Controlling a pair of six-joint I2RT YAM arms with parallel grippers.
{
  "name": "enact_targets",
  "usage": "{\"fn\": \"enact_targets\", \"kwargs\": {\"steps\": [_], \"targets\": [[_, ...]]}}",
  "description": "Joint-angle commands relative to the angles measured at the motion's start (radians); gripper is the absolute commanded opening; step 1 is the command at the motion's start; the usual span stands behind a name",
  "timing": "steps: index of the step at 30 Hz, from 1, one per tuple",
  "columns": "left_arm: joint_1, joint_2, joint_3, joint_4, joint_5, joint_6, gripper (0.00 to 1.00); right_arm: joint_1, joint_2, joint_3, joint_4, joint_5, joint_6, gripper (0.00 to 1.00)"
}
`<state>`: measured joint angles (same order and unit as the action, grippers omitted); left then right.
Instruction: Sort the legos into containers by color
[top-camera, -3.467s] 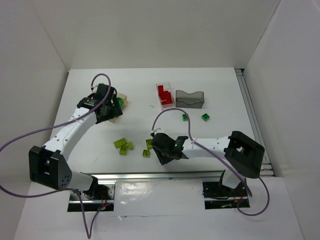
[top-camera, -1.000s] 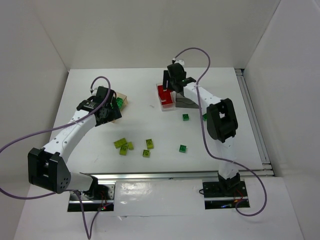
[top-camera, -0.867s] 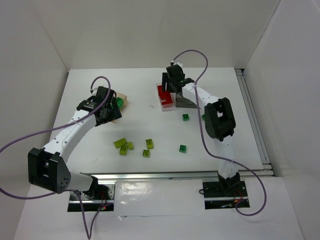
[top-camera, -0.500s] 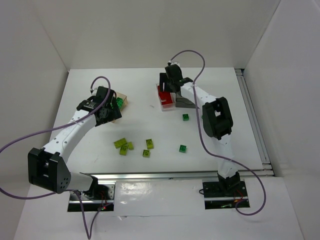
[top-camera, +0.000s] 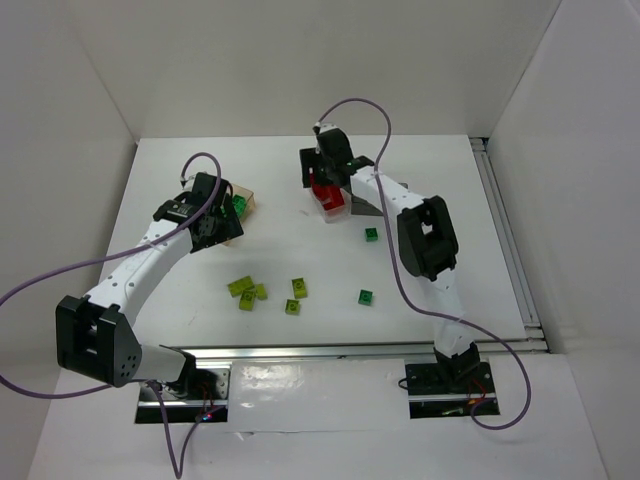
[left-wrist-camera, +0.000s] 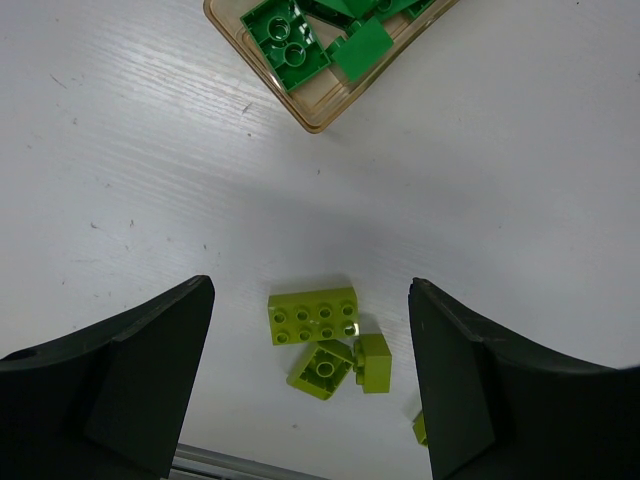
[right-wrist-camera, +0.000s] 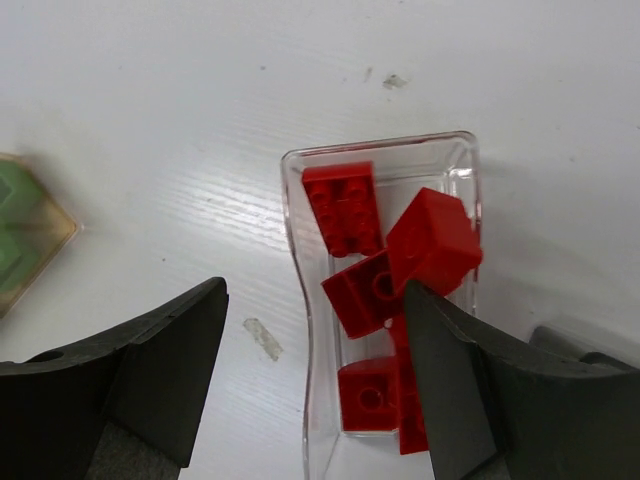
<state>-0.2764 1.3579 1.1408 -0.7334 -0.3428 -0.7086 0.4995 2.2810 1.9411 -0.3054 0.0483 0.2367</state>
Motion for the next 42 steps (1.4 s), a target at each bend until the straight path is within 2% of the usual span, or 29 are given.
{"fn": "enact_targets", "kwargs": {"steps": [1, 5, 12, 18, 24, 29, 33, 42], "targets": [[0.005, 0.004, 0.02, -0.003, -0.016, 0.008, 0.88, 0.024, -0.024, 0.015, 0.055, -0.025, -0.069, 0.78], [0.005, 0.014, 0.02, -0.003, -0.016, 0.008, 0.88, 0.036, -0.094, -0.106, 0.158, -0.005, -0.079, 0.78], [0.005, 0.023, 0.02, -0.003, -0.007, 0.008, 0.88, 0.036, -0.115, -0.149, 0.189, 0.09, -0.05, 0.77], [0.014, 0.014, 0.02, -0.003, -0.016, 0.008, 0.88, 0.036, -0.202, -0.238, 0.291, 0.114, -0.05, 0.77], [0.014, 0.024, 0.03, -0.003, -0.007, 0.008, 0.88, 0.027, -0.212, -0.26, 0.292, 0.16, -0.017, 0.77], [0.014, 0.024, 0.03, -0.003, -0.016, 0.008, 0.88, -0.005, -0.141, -0.173, 0.221, 0.182, 0.029, 0.83], [0.014, 0.024, 0.02, -0.003, -0.016, 0.008, 0.88, -0.024, -0.097, -0.133, 0.187, 0.171, 0.053, 0.93], [0.014, 0.033, 0.02, -0.003, -0.016, 0.008, 0.88, -0.033, -0.023, -0.041, 0.157, 0.078, 0.053, 0.93]]}}
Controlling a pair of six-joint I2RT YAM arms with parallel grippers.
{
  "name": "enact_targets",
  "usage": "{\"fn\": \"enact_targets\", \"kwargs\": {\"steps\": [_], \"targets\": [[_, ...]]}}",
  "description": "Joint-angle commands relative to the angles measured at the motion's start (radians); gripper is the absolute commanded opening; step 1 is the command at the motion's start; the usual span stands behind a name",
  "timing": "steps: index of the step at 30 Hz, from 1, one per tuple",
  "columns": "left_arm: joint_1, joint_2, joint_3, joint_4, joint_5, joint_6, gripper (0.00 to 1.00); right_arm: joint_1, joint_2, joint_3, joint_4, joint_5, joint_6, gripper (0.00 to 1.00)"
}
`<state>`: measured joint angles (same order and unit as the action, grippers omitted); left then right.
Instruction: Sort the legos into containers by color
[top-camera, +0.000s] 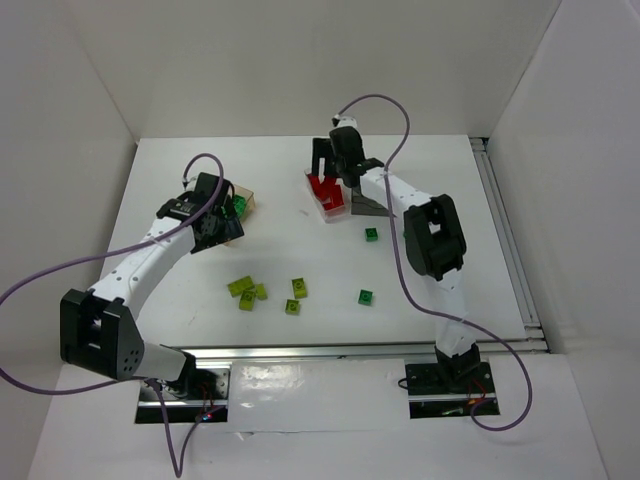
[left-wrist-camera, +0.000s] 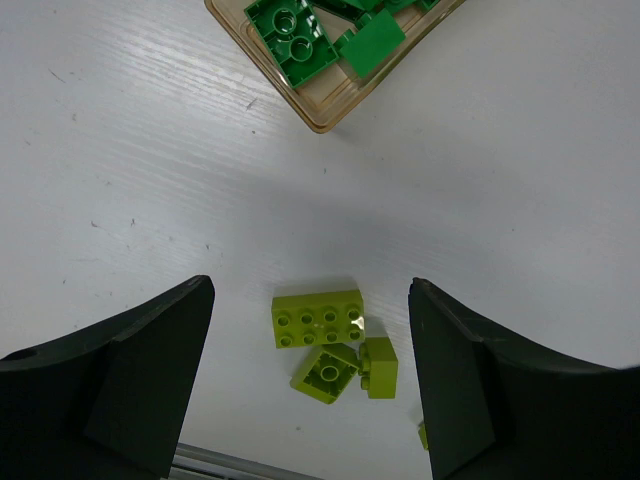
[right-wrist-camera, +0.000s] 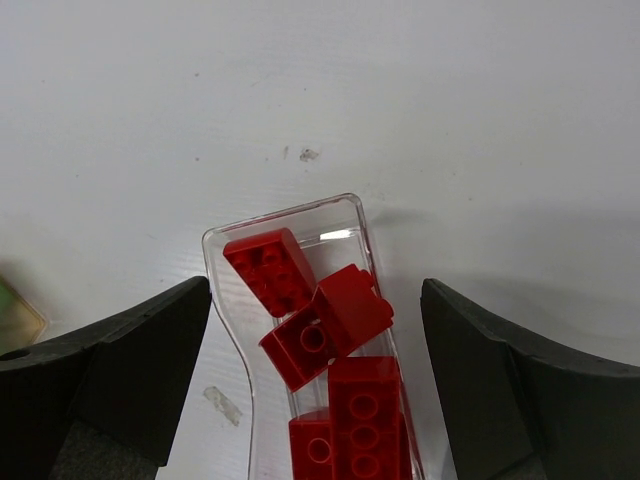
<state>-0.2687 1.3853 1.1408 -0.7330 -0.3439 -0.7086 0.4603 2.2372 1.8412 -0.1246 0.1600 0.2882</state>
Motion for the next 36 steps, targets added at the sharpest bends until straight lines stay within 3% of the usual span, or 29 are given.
{"fn": "enact_targets", "kwargs": {"steps": [1, 28, 36], "targets": [[0.006, 0.006, 0.02, -0.003, -0.024, 0.008, 0.88, 0.006, 0.031, 0.059, -0.024, -0.034, 0.002, 0.93], [0.006, 0.006, 0.02, -0.003, -0.024, 0.008, 0.88, 0.074, 0.006, 0.049, -0.007, -0.076, -0.057, 0.88], [0.006, 0.006, 0.011, -0.003, -0.015, 0.008, 0.88, 0.074, -0.155, -0.059, 0.049, 0.004, -0.066, 0.88]]}}
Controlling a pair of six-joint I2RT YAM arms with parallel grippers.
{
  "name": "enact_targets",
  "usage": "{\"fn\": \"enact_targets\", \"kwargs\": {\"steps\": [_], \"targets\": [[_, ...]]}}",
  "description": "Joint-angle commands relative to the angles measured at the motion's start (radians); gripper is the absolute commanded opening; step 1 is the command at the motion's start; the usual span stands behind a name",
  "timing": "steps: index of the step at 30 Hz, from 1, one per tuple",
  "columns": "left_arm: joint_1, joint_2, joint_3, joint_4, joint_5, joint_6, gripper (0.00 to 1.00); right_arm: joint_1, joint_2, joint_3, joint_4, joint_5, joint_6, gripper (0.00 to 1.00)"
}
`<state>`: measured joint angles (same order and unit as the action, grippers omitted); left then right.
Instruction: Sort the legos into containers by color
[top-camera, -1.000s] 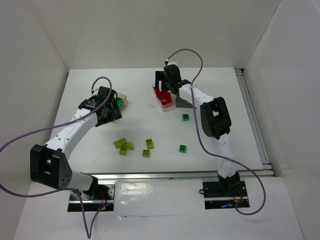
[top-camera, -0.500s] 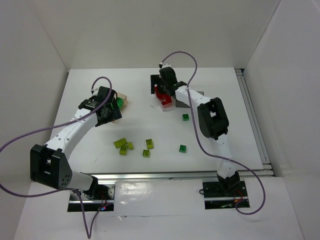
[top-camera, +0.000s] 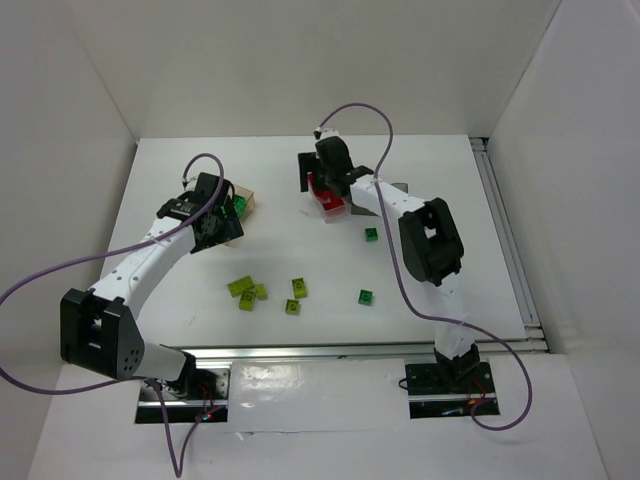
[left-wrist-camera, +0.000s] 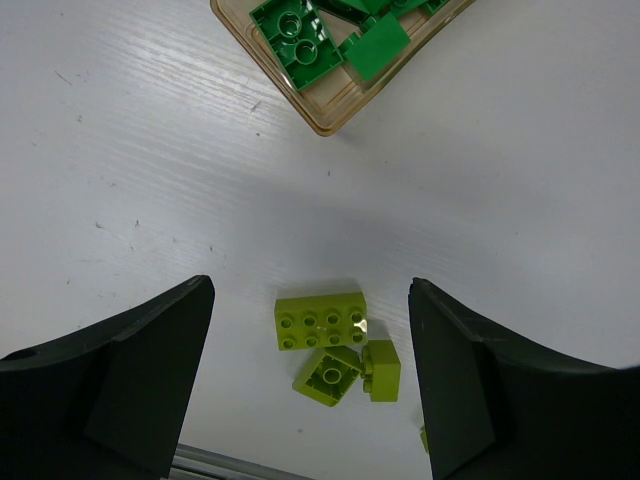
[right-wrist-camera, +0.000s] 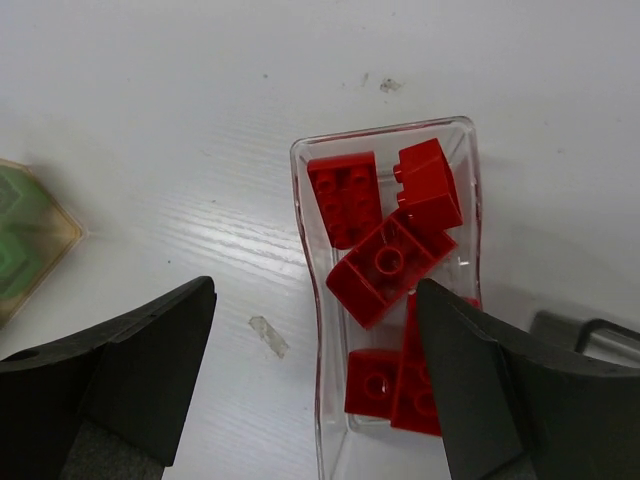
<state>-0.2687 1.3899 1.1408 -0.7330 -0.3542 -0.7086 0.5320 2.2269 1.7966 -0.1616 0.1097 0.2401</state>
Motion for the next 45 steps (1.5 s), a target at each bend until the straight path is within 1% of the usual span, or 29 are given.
{"fn": "enact_targets", "kwargs": {"steps": [1, 3, 6, 8, 10, 11, 12, 13, 14, 15, 16, 17, 18, 20, 23, 24, 25, 26, 28, 30, 31, 35, 36, 38, 39, 41, 42, 44, 45], "targets": [[0.006, 0.001, 0.011, -0.003, -0.005, 0.008, 0.88, 0.002, -0.16, -0.026, 0.086, 0.054, -0.018, 0.88], [0.006, 0.001, 0.011, -0.003, -0.005, 0.008, 0.88, 0.002, -0.208, -0.039, 0.086, 0.068, -0.028, 0.88], [0.006, -0.008, 0.011, -0.003, -0.005, 0.008, 0.88, 0.011, -0.292, -0.107, 0.096, 0.09, -0.048, 0.88], [0.006, -0.017, 0.011, -0.003, -0.005, 0.008, 0.88, 0.011, -0.346, -0.176, 0.096, 0.09, -0.048, 0.88], [0.006, -0.017, 0.011, -0.003, -0.015, 0.008, 0.88, 0.011, -0.446, -0.241, 0.062, 0.081, -0.058, 0.87], [0.006, -0.028, 0.011, -0.003, -0.015, 0.008, 0.88, 0.022, -0.484, -0.326, 0.053, 0.081, -0.058, 0.87], [0.006, -0.028, 0.011, -0.003, -0.015, 0.008, 0.88, 0.031, -0.562, -0.373, 0.04, 0.071, -0.058, 0.87], [0.006, -0.038, 0.02, -0.003, -0.015, 0.008, 0.88, 0.042, -0.602, -0.423, 0.019, 0.091, -0.045, 0.87], [0.006, -0.038, 0.02, -0.003, -0.015, 0.008, 0.88, 0.052, -0.642, -0.531, 0.008, 0.111, -0.036, 0.87], [0.006, -0.048, 0.02, -0.003, -0.015, 0.008, 0.88, 0.063, -0.712, -0.578, -0.01, 0.136, 0.006, 0.87], [0.006, -0.048, 0.02, -0.003, -0.015, 0.008, 0.88, 0.063, -0.742, -0.62, -0.073, 0.166, 0.039, 0.88], [0.006, -0.057, 0.02, -0.003, -0.015, 0.008, 0.88, 0.063, -0.765, -0.7, -0.1, 0.166, 0.069, 0.88], [0.006, -0.057, 0.02, -0.003, -0.015, 0.008, 0.88, 0.075, -0.809, -0.738, -0.125, 0.166, 0.094, 0.88], [0.006, -0.057, 0.03, -0.003, -0.015, 0.017, 0.88, 0.104, -0.842, -0.816, -0.185, 0.156, 0.132, 0.92], [0.016, -0.048, 0.042, -0.015, -0.015, 0.017, 0.88, 0.224, -0.885, -0.862, -0.202, 0.098, 0.189, 0.94], [0.016, -0.048, 0.053, -0.016, -0.028, 0.017, 0.88, 0.264, -0.885, -0.873, -0.191, 0.085, 0.202, 0.96], [0.016, -0.048, 0.062, -0.025, -0.038, 0.017, 0.88, 0.346, -0.885, -0.882, -0.179, 0.085, 0.221, 0.98], [0.016, -0.048, 0.062, -0.025, -0.038, 0.017, 0.88, 0.383, -0.872, -0.882, -0.156, 0.085, 0.222, 0.98], [0.016, -0.048, 0.073, -0.036, -0.061, 0.017, 0.89, 0.459, -0.802, -0.85, -0.145, 0.085, 0.248, 0.99], [0.026, -0.057, 0.082, -0.057, -0.062, 0.004, 0.89, 0.493, -0.739, -0.788, -0.145, 0.096, 0.248, 0.99], [0.026, -0.068, 0.082, -0.057, -0.062, 0.004, 0.89, 0.502, -0.68, -0.769, -0.145, 0.116, 0.257, 0.99], [0.036, -0.087, 0.082, -0.057, -0.049, 0.004, 0.89, 0.502, -0.547, -0.663, -0.162, 0.149, 0.294, 0.99], [0.036, -0.088, 0.082, -0.057, -0.04, 0.004, 0.89, 0.502, -0.526, -0.663, -0.162, 0.159, 0.294, 0.99], [0.036, -0.088, 0.073, -0.057, -0.031, 0.004, 0.89, 0.513, -0.471, -0.629, -0.171, 0.186, 0.303, 0.96], [0.036, -0.088, 0.063, -0.057, -0.031, 0.004, 0.89, 0.523, -0.455, -0.612, -0.171, 0.211, 0.303, 0.88], [0.036, -0.088, 0.063, -0.048, -0.022, 0.004, 0.89, 0.523, -0.409, -0.591, -0.183, 0.235, 0.303, 0.81], [0.036, -0.088, 0.063, -0.048, -0.022, 0.004, 0.89, 0.523, -0.398, -0.591, -0.184, 0.235, 0.303, 0.75], [0.036, -0.088, 0.054, -0.048, -0.022, 0.004, 0.89, 0.534, -0.383, -0.58, -0.184, 0.235, 0.303, 0.71], [0.036, -0.088, 0.054, -0.048, -0.022, 0.014, 0.89, 0.534, -0.369, -0.571, -0.184, 0.235, 0.303, 0.64]]}}
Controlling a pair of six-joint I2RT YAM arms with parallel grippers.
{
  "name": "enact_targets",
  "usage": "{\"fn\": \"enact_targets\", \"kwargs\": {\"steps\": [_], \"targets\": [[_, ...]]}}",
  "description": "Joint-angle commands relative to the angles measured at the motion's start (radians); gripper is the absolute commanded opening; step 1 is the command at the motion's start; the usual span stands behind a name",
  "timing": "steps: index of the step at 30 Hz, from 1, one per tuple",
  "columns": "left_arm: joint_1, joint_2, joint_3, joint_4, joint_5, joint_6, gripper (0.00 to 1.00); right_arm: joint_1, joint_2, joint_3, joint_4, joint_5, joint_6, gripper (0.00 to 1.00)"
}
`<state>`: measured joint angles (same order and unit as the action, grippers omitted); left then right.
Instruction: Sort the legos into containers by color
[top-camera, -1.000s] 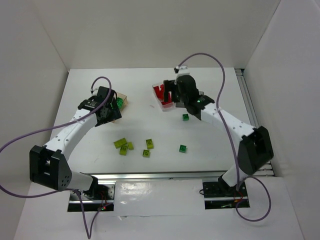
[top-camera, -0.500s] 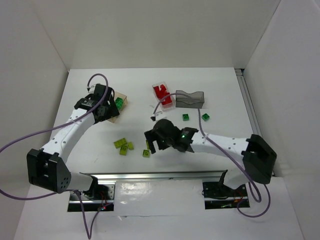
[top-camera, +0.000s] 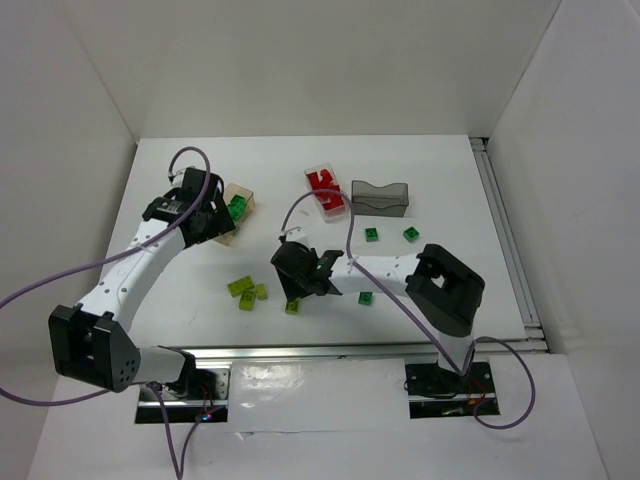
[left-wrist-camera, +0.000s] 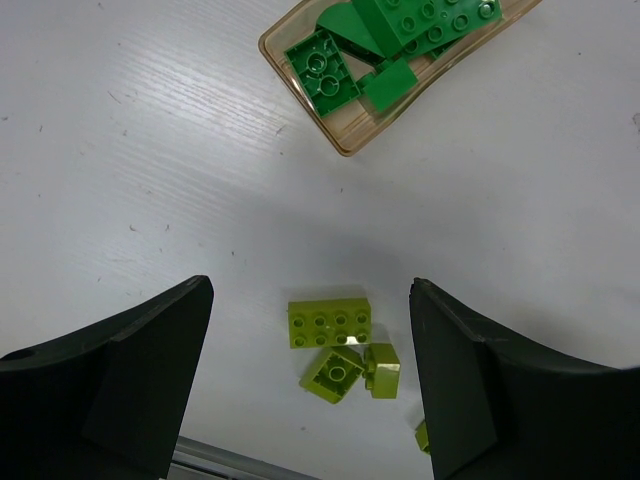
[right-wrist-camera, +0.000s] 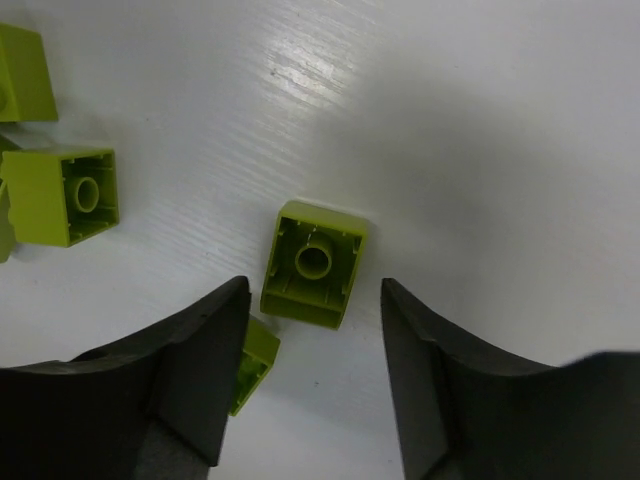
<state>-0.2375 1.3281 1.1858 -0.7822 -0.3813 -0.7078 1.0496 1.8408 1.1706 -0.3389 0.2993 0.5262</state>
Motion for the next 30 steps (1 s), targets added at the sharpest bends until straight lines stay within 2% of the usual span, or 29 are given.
{"fn": "enact_targets", "kwargs": {"steps": [1, 6, 8, 10, 14, 20, 24, 30], "targets": [[0.004, -0.026, 0.009, 0.001, 0.005, 0.013, 0.89, 0.016, 0.017, 0.055, -0.006, 0.046, 0.017, 0.6], [0.004, -0.026, 0.0, 0.011, 0.005, 0.013, 0.89, 0.016, 0.054, 0.089, -0.017, 0.072, -0.018, 0.54], [0.004, -0.026, 0.0, 0.011, 0.016, 0.013, 0.89, 0.016, 0.08, 0.119, -0.017, 0.081, -0.034, 0.44], [0.004, -0.026, -0.009, 0.02, 0.016, 0.013, 0.89, 0.016, 0.08, 0.13, -0.026, 0.118, -0.034, 0.38], [0.004, -0.047, -0.009, 0.02, 0.005, 0.013, 0.89, -0.035, 0.019, 0.118, -0.026, 0.164, -0.043, 0.38], [0.004, -0.047, -0.009, 0.031, -0.004, 0.022, 0.89, -0.253, -0.132, 0.075, 0.047, 0.153, -0.065, 0.38], [0.014, -0.038, -0.009, 0.031, 0.007, 0.022, 0.89, -0.407, -0.132, 0.13, 0.047, 0.153, -0.077, 0.38], [0.014, -0.038, -0.009, 0.031, 0.007, 0.031, 0.89, -0.604, 0.0, 0.26, 0.092, 0.124, -0.11, 0.4]]}}
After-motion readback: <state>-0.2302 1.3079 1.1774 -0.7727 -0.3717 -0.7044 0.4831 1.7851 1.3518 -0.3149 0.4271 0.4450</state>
